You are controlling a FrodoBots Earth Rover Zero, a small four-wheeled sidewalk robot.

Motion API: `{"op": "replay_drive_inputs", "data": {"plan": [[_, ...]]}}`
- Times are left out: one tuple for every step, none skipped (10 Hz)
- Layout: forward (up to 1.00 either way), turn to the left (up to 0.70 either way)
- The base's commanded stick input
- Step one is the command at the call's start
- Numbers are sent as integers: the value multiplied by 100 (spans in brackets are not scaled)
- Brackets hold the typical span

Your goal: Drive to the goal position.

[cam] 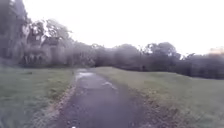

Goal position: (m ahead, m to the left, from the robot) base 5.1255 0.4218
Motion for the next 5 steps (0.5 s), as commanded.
{"op": "replay_drive_inputs", "data": {"plan": [[70, 0], [70, 0], [70, 0], [70, 0], [70, 0]]}}
